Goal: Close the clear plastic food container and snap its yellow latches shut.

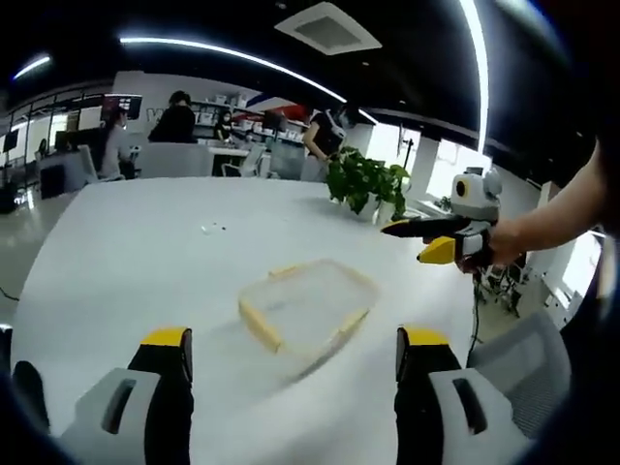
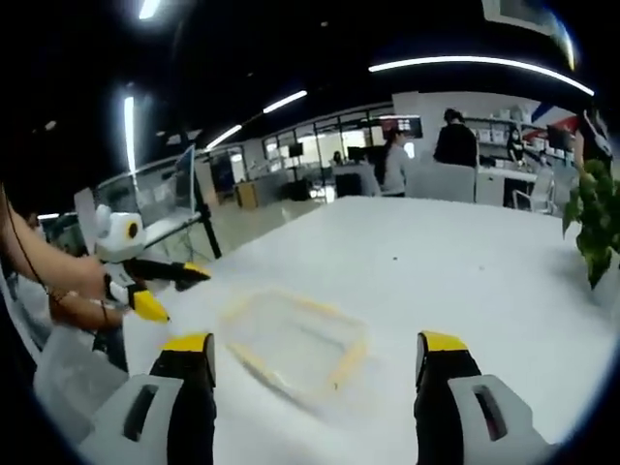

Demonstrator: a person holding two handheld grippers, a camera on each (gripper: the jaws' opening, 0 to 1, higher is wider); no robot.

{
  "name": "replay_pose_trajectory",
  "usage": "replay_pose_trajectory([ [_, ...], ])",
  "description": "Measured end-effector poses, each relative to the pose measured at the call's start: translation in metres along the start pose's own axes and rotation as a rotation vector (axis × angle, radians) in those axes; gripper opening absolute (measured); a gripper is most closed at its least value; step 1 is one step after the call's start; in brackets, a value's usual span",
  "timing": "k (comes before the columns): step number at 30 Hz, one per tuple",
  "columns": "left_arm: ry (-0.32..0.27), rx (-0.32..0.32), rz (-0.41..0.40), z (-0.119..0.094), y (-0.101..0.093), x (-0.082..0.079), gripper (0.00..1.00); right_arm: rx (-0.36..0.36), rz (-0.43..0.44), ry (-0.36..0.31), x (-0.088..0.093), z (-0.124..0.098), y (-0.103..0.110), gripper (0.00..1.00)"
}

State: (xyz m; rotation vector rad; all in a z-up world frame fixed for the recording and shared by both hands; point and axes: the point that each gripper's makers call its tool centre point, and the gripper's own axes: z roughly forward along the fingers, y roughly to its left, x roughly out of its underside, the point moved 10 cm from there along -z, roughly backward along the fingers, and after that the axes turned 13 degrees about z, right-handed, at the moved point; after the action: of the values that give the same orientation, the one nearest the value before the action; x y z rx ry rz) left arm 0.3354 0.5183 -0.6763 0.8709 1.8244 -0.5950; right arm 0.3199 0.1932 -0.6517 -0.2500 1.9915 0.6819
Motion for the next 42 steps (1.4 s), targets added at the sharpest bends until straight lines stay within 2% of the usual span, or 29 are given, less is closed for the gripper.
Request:
replay_pose_trajectory([
  [6, -0.032, -0.035, -0.016, -0.014, -0.001, -0.002, 0.86, 0.026, 0.012, -0.048, -0.002, -0.012, 0.007, 0.84],
  [12, -0.056, -0.057, -0.028, -0.025, -0.011, 0.001, 0.86, 0.038, 0.05, -0.08, 0.006, -0.023, 0.016, 0.81],
  [21, -0.079, -0.092, -0.052, -0.038, -0.025, 0.006, 0.86, 0.077, 0.117, -0.145, 0.016, -0.049, 0.018, 0.8],
  [27, -0.097, -0.124, -0.069, -0.047, -0.028, 0.01, 0.86, 0.091, 0.148, -0.169, 0.023, -0.066, 0.02, 0.8],
  [33, -0.087, -0.151, -0.097, -0.059, -0.033, 0.018, 0.84, 0.089, 0.168, -0.176, 0.034, -0.08, 0.027, 0.8],
  [42, -0.098, -0.184, -0.108, -0.077, -0.043, 0.022, 0.83, 0.083, 0.178, -0.186, 0.044, -0.095, 0.035, 0.79],
])
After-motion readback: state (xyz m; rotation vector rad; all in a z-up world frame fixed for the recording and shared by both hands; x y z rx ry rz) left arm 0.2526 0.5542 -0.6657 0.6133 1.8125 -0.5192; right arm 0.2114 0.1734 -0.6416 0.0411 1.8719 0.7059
